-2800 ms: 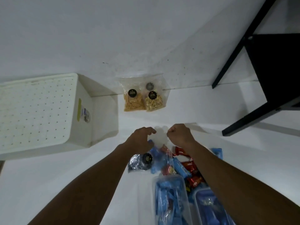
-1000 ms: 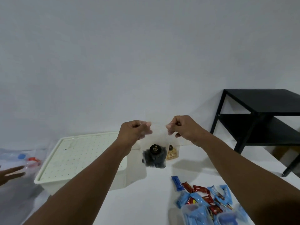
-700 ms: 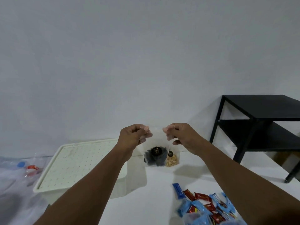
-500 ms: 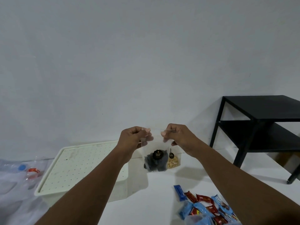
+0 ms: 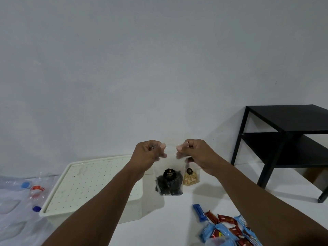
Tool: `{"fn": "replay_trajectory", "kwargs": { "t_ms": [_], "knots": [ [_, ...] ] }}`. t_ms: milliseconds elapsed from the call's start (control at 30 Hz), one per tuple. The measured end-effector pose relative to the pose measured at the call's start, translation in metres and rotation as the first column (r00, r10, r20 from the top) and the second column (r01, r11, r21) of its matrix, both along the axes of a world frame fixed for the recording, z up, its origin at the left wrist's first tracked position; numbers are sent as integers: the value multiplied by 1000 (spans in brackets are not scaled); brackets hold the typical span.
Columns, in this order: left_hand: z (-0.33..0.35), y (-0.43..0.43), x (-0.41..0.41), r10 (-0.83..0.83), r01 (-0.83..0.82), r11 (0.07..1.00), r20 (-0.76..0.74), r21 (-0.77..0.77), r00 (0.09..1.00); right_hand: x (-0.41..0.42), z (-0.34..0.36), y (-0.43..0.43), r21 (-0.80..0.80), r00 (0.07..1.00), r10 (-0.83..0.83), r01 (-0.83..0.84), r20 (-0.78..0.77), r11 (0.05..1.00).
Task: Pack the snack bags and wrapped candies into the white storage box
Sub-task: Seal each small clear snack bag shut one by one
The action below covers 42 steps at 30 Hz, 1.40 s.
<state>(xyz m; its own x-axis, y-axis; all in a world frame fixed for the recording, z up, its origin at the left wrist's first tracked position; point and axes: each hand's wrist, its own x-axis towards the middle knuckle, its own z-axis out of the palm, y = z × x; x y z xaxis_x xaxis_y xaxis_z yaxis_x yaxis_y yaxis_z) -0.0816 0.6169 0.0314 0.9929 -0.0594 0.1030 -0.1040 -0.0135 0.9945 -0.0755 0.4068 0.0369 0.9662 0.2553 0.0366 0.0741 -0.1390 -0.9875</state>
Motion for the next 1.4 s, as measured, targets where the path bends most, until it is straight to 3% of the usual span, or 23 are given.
{"fn": "replay_trajectory", "kwargs": {
  "t_ms": [200,467,667,900,1100,1267,1400],
  "knots": [
    [3,7,-1,-189,199,978,-144,62,971,-2,3,-7,-104,998,-12,19,66,994],
    [6,2,2,-178,185,973,-65,137,982,0,1,-15,60,999,-9,11,-33,998],
    [8,-4,0,-313,358,903,-205,239,927,-4,4,-20,-130,997,43,-33,68,991],
    [8,-12,1,-288,298,905,-78,304,955,-8,0,-15,-113,994,-81,90,78,990],
    [6,-16,-5,-332,386,890,-235,243,914,-12,-3,-17,-77,997,-71,74,38,994],
    [6,-25,-5,-324,364,867,-172,340,930,-11,-7,-11,-43,994,-104,106,32,993],
    [4,-23,-5,-279,300,927,-121,226,953,-5,-10,-16,2,977,-213,213,16,977]
  ]
}}
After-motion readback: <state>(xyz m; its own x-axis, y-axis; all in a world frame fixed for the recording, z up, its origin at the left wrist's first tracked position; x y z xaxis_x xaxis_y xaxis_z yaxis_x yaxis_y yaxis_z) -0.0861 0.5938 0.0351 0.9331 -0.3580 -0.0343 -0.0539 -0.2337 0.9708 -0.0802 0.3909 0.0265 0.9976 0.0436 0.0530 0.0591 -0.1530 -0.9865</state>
